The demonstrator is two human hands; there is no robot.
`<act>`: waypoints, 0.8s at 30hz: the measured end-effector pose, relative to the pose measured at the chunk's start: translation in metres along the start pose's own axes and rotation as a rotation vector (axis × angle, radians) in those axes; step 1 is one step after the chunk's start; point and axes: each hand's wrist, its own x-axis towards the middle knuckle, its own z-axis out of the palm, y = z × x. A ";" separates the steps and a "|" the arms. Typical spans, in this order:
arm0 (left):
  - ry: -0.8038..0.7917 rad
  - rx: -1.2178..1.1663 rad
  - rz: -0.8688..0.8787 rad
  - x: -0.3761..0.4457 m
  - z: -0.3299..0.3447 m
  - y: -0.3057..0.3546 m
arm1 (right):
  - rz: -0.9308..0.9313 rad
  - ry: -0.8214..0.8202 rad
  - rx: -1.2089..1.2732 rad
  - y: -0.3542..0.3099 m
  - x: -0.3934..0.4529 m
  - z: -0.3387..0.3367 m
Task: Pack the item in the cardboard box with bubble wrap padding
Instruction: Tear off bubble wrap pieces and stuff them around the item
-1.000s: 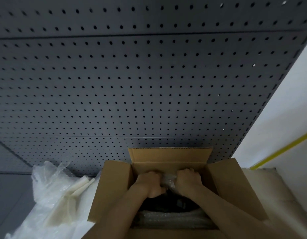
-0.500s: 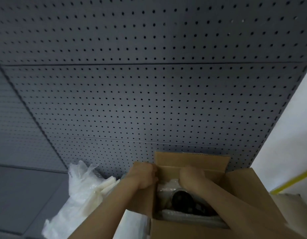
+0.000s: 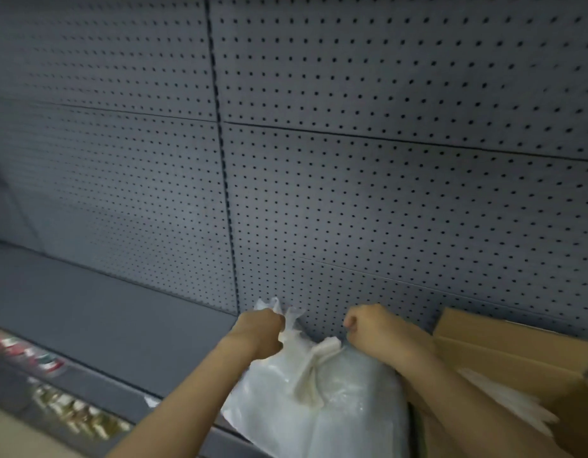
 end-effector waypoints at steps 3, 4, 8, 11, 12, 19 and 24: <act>-0.034 -0.014 -0.027 -0.002 0.008 -0.030 | -0.020 -0.025 0.048 -0.026 0.012 0.019; -0.042 -0.016 -0.033 -0.001 0.010 -0.038 | -0.027 -0.041 0.055 -0.032 0.017 0.025; -0.075 -0.014 -0.083 0.003 0.015 -0.062 | -0.035 -0.111 0.039 -0.043 0.040 0.042; -0.102 -0.023 -0.097 0.010 0.019 -0.080 | -0.027 -0.173 0.038 -0.046 0.059 0.057; -0.106 -0.025 -0.093 0.012 0.020 -0.087 | -0.018 -0.185 0.040 -0.047 0.064 0.061; -0.155 -0.050 -0.056 0.042 0.034 -0.130 | 0.055 -0.242 -0.061 -0.064 0.091 0.086; -0.219 -0.035 0.018 0.076 0.038 -0.163 | 0.160 -0.238 -0.057 -0.082 0.119 0.112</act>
